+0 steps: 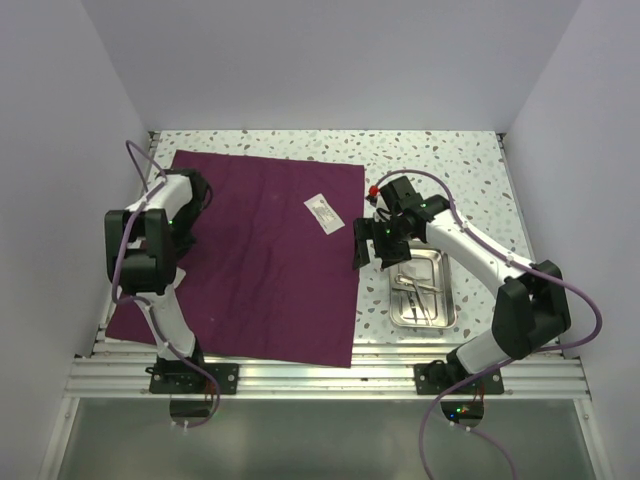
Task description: Prepare the surgical pack
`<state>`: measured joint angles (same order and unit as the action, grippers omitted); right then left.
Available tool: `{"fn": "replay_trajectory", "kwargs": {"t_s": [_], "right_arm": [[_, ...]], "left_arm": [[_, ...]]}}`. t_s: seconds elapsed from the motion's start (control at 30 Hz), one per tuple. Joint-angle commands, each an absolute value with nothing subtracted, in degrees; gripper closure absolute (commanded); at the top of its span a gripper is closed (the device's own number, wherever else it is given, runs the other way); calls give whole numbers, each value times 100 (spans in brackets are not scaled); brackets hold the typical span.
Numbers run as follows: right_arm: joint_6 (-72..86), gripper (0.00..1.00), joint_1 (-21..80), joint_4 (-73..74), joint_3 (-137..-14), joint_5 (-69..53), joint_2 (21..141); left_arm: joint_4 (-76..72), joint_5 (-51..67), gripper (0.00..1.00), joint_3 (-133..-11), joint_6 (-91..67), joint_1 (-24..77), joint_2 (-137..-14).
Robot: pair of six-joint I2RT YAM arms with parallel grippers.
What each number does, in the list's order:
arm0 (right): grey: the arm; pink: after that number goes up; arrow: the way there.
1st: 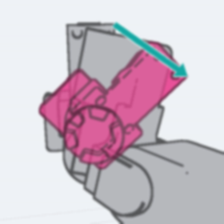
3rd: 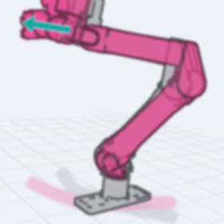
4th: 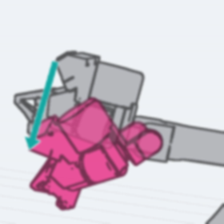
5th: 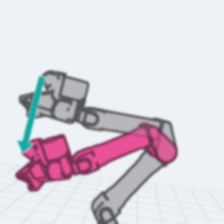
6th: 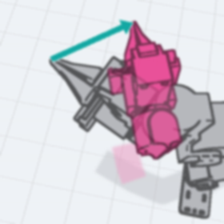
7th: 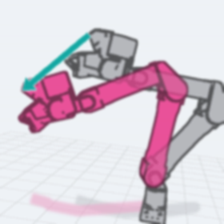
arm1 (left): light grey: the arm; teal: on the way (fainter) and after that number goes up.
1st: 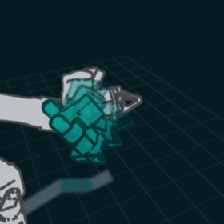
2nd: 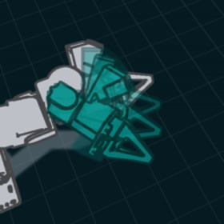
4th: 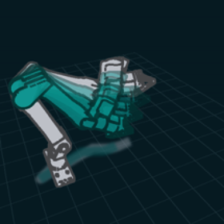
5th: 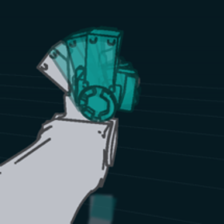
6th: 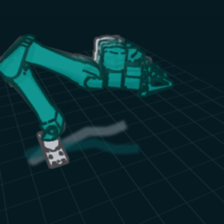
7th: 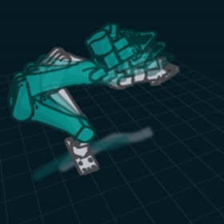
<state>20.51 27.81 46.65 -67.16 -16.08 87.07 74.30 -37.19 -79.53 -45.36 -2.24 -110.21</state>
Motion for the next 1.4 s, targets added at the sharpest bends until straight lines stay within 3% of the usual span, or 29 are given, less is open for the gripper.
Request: {"fn": "replay_trajectory", "kwargs": {"t_s": [0.0,0.8,1.1,1.3,1.37], "right_arm": [[1986,16,2795,4579,-6917,-1670,8789],[1960,16,2795,4614,-6961,-1617,8877],[1951,16,2795,4605,-6970,-1635,8903],[1951,16,2795,4614,-6970,-1644,8912],[1960,16,2804,4605,-6952,-1644,8921]], "left_arm": [[7374,-3973,100,-8130,-4465,-272,-11144],[6873,-3463,96,-8183,-4237,-272,-11742],[6882,-3472,67,-8191,-4210,-272,-11751],[6794,-3437,52,-8139,-4184,-272,-11786],[6724,-3402,51,-8077,-4175,-272,-11795]]}}
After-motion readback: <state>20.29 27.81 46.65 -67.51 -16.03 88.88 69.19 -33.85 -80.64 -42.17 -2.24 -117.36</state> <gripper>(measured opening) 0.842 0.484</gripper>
